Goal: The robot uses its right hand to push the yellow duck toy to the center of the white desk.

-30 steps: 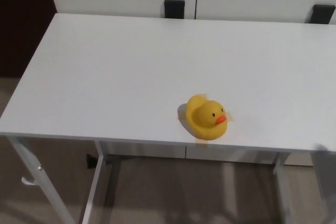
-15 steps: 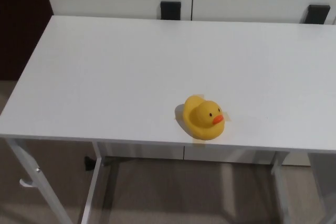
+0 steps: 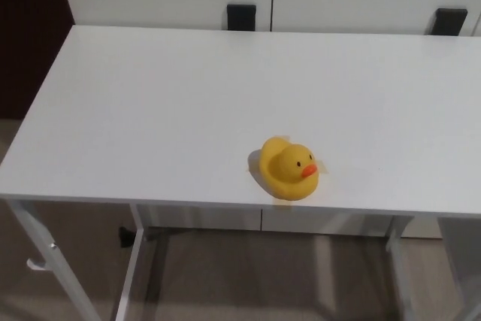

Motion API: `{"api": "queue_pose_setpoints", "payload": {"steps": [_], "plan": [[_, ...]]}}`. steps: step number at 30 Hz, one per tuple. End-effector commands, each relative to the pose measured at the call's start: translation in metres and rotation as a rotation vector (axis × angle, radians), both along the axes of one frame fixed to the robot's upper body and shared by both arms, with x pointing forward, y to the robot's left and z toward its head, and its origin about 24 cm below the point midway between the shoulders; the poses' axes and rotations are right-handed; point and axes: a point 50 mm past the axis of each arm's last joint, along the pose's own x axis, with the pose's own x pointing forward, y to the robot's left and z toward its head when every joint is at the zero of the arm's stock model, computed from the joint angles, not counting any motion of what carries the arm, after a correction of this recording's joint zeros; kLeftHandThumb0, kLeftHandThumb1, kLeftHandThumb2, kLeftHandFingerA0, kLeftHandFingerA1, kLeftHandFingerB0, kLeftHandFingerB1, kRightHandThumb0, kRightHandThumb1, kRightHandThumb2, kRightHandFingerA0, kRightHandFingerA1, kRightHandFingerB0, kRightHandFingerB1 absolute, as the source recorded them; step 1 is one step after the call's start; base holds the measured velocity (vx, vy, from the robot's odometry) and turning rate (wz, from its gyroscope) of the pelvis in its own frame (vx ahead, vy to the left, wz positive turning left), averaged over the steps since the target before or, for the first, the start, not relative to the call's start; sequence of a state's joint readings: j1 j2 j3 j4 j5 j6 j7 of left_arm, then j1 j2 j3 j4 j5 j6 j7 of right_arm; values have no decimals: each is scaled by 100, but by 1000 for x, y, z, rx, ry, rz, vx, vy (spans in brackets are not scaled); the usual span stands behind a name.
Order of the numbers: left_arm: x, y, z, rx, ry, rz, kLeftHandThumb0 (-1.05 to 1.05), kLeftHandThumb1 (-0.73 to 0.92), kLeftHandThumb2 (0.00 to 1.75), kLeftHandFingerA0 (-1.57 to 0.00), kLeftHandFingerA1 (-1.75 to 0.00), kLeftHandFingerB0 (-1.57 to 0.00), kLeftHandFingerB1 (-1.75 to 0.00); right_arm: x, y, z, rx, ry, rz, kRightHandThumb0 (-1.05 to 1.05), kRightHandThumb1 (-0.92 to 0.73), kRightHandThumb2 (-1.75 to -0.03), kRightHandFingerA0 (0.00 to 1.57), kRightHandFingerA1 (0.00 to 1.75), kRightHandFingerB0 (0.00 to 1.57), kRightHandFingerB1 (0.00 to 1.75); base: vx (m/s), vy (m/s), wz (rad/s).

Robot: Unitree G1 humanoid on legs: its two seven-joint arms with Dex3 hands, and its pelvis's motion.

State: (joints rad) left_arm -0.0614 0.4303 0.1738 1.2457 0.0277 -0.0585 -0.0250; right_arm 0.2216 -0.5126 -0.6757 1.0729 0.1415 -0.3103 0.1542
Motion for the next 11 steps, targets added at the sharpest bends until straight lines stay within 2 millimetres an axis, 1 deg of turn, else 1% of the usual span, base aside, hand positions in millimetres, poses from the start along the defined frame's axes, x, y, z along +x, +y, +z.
{"api": "queue_pose_setpoints", "payload": {"steps": [1, 3, 4, 6, 7, 9, 10, 11], "plan": [[-3, 5, 3, 17, 4, 12, 56, -23, 175, -128, -108, -134, -103, 7, 4, 1, 11, -17, 105, -15, -63, -85, 112, 62, 83, 58, 0, 0, 0], [-2, 6, 4, 21, 11, 10, 56, -23, 175, -128, -108, -134, -103, 9, 4, 1, 16, -25, 113, -15, -63, -85, 112, 62, 83, 58, 0, 0, 0], [-3, 6, 4, 20, 11, 6, 57, -31, 175, -126, -106, -133, -103, 9, 4, 1, 18, -23, 114, -12, -63, -83, 112, 62, 85, 58, 0, 0, 0], [-3, 7, 4, 19, 10, 2, 57, -31, 175, -126, -106, -133, -103, 10, 4, 1, 20, -19, 113, -12, -63, -83, 112, 62, 85, 58, 0, 0, 0], [-4, 6, 3, 17, 9, 4, 55, -24, 175, -128, -106, -132, -104, 11, 4, 1, 18, -13, 117, -12, -63, -82, 113, 62, 86, 58, 0, 0, 0], [-4, 6, 3, 15, 9, 9, 55, -24, 175, -128, -106, -132, -104, 11, 5, 1, 15, -7, 122, -12, -63, -82, 113, 62, 86, 58, 0, 0, 0], [-4, 6, 3, 13, 5, 12, 10, 1, 99, -134, -122, -129, -118, 12, 6, 1, 16, -8, 126, -12, -59, -88, 112, 62, 86, 58, 0, 0, 0], [-4, 6, 3, 13, 5, 12, 10, 1, 99, -134, -122, -129, -118, 12, 6, 1, 16, -8, 126, -12, -59, -88, 112, 62, 86, 58, 0, 0, 0]]}}
